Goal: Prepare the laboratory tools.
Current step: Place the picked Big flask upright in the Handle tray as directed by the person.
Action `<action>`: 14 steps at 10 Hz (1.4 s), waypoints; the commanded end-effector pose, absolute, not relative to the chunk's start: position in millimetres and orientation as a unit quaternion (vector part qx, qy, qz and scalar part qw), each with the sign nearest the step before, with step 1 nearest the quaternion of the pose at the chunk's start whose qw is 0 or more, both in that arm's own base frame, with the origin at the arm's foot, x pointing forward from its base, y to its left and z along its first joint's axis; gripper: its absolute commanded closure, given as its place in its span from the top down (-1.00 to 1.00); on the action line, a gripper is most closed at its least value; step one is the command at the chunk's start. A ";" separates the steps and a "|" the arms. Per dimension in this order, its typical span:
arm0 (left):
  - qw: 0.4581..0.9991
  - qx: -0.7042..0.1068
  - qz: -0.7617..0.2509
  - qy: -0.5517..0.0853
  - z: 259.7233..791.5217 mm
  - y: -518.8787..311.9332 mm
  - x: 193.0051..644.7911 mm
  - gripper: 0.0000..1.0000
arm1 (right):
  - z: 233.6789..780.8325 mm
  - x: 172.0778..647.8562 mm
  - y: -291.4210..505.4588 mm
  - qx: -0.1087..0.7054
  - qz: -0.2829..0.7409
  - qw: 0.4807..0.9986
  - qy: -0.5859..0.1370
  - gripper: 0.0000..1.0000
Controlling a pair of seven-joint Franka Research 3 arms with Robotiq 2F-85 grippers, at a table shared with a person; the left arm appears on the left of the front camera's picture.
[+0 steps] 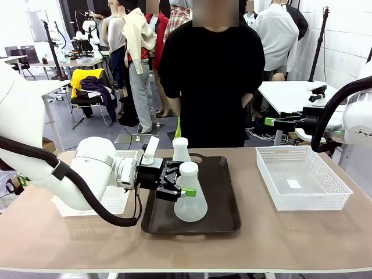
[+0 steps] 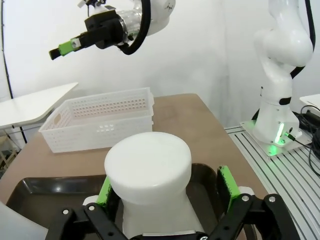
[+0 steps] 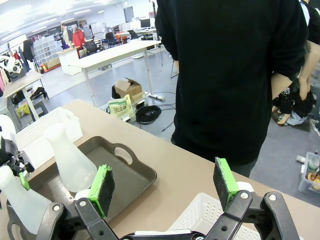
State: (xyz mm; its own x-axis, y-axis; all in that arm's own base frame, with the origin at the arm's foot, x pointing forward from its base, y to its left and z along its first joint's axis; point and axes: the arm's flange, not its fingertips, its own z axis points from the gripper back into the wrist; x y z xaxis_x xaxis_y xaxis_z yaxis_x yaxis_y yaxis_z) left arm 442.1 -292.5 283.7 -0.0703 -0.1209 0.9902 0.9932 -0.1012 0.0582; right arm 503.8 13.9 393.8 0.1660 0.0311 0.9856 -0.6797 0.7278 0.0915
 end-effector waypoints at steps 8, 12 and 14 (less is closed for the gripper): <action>0.486 -0.470 -0.568 -0.470 283.7 -293.4 441.6 1.00 | 393.7 503.5 14.1 0.270 0.254 0.715 -0.593 1.00; 0.486 -0.470 -0.568 -0.470 283.7 -293.4 441.6 1.00 | 393.7 503.5 14.1 0.270 0.254 0.715 -0.593 1.00; 0.486 -0.470 -0.568 -0.470 283.7 -293.4 441.6 1.00 | 393.7 503.5 14.1 0.270 0.254 0.715 -0.593 1.00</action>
